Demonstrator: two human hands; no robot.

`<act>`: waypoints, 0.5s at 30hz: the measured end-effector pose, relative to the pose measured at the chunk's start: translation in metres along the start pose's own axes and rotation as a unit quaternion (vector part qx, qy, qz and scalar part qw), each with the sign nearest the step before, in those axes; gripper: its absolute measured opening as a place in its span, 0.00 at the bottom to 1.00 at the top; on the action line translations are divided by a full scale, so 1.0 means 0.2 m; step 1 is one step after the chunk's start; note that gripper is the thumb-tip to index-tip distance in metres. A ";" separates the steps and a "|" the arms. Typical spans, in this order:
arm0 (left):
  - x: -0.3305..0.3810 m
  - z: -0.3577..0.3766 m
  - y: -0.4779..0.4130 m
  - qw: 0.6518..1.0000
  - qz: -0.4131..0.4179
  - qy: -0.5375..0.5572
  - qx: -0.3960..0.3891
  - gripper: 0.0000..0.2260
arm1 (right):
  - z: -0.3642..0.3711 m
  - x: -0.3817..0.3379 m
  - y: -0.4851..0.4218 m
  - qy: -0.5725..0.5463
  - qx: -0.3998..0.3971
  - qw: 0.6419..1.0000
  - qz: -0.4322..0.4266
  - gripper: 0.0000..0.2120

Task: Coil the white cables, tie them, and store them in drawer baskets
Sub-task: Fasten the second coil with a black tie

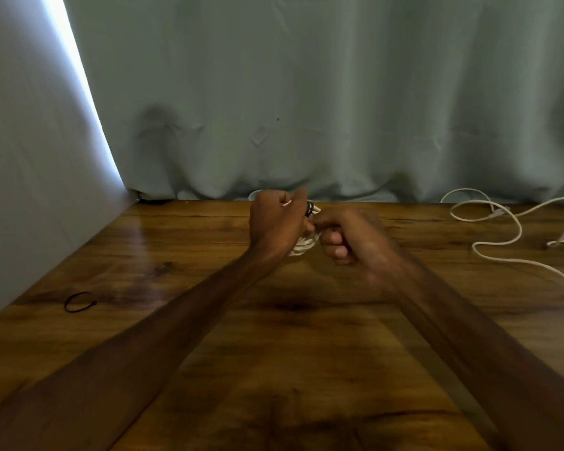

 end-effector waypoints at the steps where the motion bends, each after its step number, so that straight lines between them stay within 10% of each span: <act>1: -0.01 -0.01 -0.01 1.000 0.001 0.004 0.005 0.18 | -0.01 -0.01 0.00 -0.017 -0.030 0.999 0.027 0.07; 8: -0.05 0.00 -0.01 0.998 0.067 -0.001 0.016 0.17 | -0.05 -0.01 -0.02 0.026 -0.109 0.989 0.093 0.09; 15: -0.06 0.00 0.01 0.994 0.106 -0.010 0.032 0.12 | -0.08 -0.14 0.02 0.120 0.042 0.977 -0.171 0.09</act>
Point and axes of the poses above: each hand's wrist, its own y-axis away from the middle knuckle, its own z-axis out of the palm, x = y × z, the point moved 5 cm from there along -y, towards the middle knuckle, and after that the axes turned 9 degrees about -y, right-handed, at the moved point
